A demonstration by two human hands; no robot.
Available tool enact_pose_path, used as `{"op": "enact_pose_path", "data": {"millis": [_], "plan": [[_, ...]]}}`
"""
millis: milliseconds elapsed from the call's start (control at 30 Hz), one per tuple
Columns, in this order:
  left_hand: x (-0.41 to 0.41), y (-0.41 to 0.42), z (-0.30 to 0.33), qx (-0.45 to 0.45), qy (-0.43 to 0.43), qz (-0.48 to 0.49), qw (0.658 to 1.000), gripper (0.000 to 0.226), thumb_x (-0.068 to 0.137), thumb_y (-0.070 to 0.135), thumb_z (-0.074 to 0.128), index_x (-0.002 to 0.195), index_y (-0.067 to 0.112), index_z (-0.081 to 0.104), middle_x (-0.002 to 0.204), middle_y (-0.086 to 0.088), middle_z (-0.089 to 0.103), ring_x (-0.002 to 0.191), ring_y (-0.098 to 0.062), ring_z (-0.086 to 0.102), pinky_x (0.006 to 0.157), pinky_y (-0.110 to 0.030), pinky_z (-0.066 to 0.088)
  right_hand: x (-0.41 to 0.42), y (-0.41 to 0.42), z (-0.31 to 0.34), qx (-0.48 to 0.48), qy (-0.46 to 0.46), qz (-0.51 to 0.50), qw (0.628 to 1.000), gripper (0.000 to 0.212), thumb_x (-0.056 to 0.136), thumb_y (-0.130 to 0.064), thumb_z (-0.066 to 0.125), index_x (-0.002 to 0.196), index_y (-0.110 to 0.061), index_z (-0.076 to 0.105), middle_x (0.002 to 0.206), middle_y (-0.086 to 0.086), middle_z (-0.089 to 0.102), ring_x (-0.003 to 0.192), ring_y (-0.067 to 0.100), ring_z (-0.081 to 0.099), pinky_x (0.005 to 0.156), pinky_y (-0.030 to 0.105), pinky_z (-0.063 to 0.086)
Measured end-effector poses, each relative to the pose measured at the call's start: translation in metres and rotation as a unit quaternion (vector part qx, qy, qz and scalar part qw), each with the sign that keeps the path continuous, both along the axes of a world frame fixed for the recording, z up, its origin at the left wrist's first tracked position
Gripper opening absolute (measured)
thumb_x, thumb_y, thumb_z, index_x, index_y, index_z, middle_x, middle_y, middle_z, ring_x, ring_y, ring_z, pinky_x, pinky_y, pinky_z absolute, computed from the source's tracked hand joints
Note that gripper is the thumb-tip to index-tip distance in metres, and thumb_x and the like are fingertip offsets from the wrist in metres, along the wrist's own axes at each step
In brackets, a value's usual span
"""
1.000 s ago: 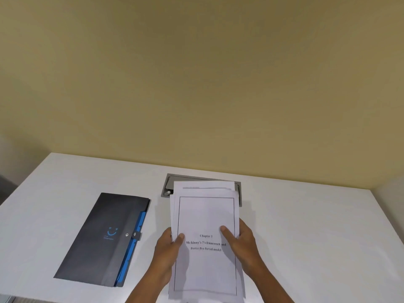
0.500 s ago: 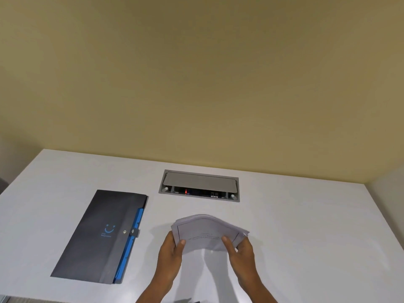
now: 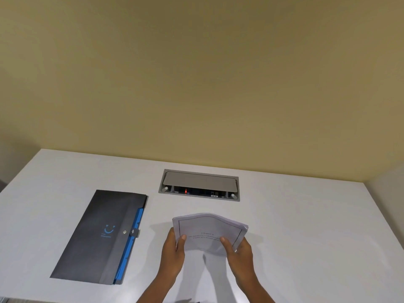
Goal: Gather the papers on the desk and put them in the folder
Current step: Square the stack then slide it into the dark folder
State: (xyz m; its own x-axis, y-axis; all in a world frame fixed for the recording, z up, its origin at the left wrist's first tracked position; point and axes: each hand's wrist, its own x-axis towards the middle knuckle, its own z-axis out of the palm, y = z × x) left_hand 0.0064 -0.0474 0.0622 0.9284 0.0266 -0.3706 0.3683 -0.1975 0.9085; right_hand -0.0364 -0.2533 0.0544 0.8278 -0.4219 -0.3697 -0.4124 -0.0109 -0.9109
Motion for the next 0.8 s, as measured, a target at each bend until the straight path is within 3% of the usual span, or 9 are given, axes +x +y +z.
{"op": "enact_pose_path", "data": {"millis": [100,200,267,367,500,600,700,800], "plan": [[-0.004,0.003,-0.006,0.009,-0.001,-0.015,1.000,0.041,0.108,0.019,0.048,0.147,0.030,0.040,0.124,0.004,0.061,0.113,-0.012,0.061,0.083,-0.013,0.053,-0.003,0.002,-0.004,0.018,0.012,-0.003,1.000,0.023,0.095,-0.028,0.078,0.116,-0.035,0.073,0.107,-0.021,0.081,0.098,-0.004,0.075,0.075,0.017,0.058],[-0.005,0.005,-0.013,0.023,0.010,-0.027,0.999,0.044,0.108,0.018,0.049,0.151,0.022,0.041,0.127,-0.003,0.061,0.120,-0.024,0.059,0.098,-0.029,0.053,-0.006,0.003,-0.010,0.030,0.029,-0.007,0.999,0.020,0.095,-0.028,0.079,0.113,-0.034,0.074,0.105,-0.020,0.081,0.096,-0.003,0.076,0.078,0.019,0.057],[-0.005,0.006,-0.013,0.019,0.010,-0.028,0.999,0.042,0.108,0.017,0.049,0.149,0.023,0.042,0.125,-0.001,0.063,0.116,-0.019,0.061,0.092,-0.023,0.055,-0.005,0.002,-0.012,0.028,0.035,-0.007,0.999,0.018,0.095,-0.030,0.078,0.112,-0.035,0.075,0.104,-0.020,0.082,0.095,-0.002,0.077,0.077,0.019,0.058],[-0.002,0.008,-0.009,0.009,0.000,-0.031,0.999,0.039,0.108,0.016,0.048,0.145,0.025,0.042,0.123,0.002,0.063,0.111,-0.015,0.062,0.072,-0.011,0.058,-0.003,0.003,-0.015,0.010,0.033,0.003,0.999,0.017,0.096,-0.032,0.077,0.113,-0.036,0.076,0.104,-0.021,0.082,0.097,-0.003,0.076,0.078,0.018,0.057],[0.001,0.010,-0.012,0.027,0.008,-0.051,0.998,0.041,0.108,0.015,0.047,0.147,0.024,0.038,0.129,-0.002,0.059,0.114,-0.021,0.059,0.072,-0.008,0.056,-0.002,0.006,-0.021,0.008,0.035,0.001,0.999,0.018,0.097,-0.031,0.076,0.115,-0.034,0.076,0.105,-0.021,0.082,0.097,-0.005,0.075,0.081,0.018,0.056],[0.006,0.017,-0.017,0.038,0.010,-0.065,0.997,0.033,0.107,0.018,0.050,0.137,0.028,0.043,0.124,0.005,0.061,0.115,-0.019,0.061,0.072,-0.008,0.056,0.001,0.005,-0.021,-0.010,0.039,0.011,0.999,0.014,0.097,-0.033,0.075,0.110,-0.038,0.075,0.101,-0.019,0.082,0.092,-0.001,0.077,0.070,0.019,0.061],[0.014,0.036,-0.023,0.084,-0.001,-0.055,0.995,0.021,0.104,0.022,0.056,0.125,0.024,0.055,0.116,0.008,0.067,0.112,-0.018,0.067,0.079,-0.015,0.057,0.005,0.003,-0.023,-0.047,0.051,0.038,0.997,0.015,0.097,-0.027,0.075,0.107,-0.039,0.075,0.096,-0.017,0.082,0.088,0.002,0.079,0.069,0.020,0.061],[0.023,0.074,-0.034,0.241,-0.039,-0.028,0.969,0.015,0.102,0.020,0.060,0.116,0.023,0.059,0.098,0.007,0.071,0.091,-0.018,0.073,0.080,-0.036,0.062,0.006,0.000,-0.030,-0.103,0.082,0.071,0.989,0.020,0.096,-0.023,0.075,0.108,-0.039,0.071,0.095,-0.021,0.078,0.091,0.001,0.076,0.071,0.012,0.055]]}}
